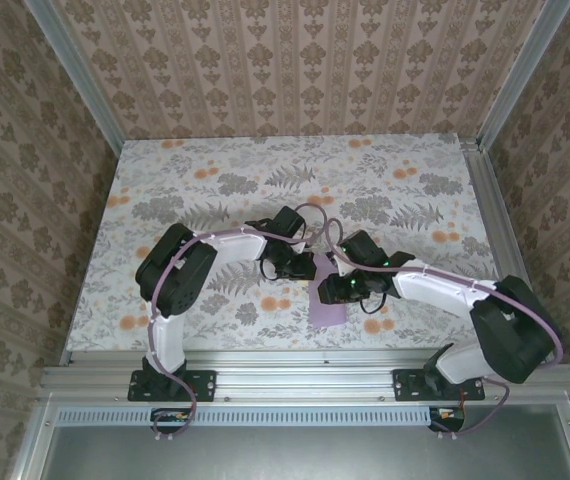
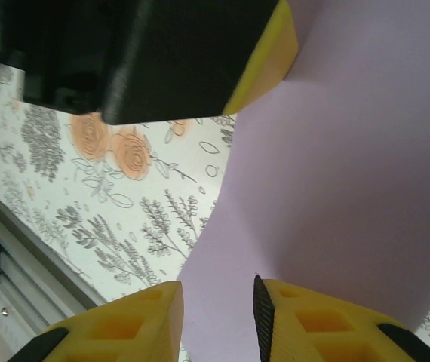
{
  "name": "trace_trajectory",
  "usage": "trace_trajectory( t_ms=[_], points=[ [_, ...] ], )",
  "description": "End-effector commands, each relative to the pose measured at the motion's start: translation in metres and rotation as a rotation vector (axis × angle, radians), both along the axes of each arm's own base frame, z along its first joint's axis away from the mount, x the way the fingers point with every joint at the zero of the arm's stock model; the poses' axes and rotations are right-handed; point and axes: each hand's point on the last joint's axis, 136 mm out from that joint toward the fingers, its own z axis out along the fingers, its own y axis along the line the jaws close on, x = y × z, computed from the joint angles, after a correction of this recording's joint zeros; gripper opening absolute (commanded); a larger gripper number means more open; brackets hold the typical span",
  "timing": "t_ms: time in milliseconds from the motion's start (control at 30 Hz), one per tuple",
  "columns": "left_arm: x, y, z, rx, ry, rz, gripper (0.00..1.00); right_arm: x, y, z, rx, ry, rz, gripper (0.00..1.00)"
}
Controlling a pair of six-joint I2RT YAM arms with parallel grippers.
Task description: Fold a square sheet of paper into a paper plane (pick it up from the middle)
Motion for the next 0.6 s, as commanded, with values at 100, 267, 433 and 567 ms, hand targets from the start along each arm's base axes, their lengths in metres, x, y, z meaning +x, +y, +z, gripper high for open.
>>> trace_trajectory(
  t_ms=[100,267,433,567],
  points=[
    [-0.013,0.031,-0.045,0.193,0.037,-0.007,0.10,-0.006,-0.010,-0.019,-0.091,0.026,0.028,0.32],
    [-0.012,0.030,-0.044,0.191,0.033,-0.012,0.10,-0.011,-0.027,-0.033,-0.192,0.036,0.044,0.31],
    [-0.012,0.029,-0.043,0.181,0.032,-0.016,0.11,-0.013,-0.033,-0.040,-0.224,0.040,0.048,0.31],
    [-0.012,0.027,-0.042,0.175,0.033,-0.020,0.13,-0.013,-0.037,-0.043,-0.246,0.039,0.050,0.31]
  ],
)
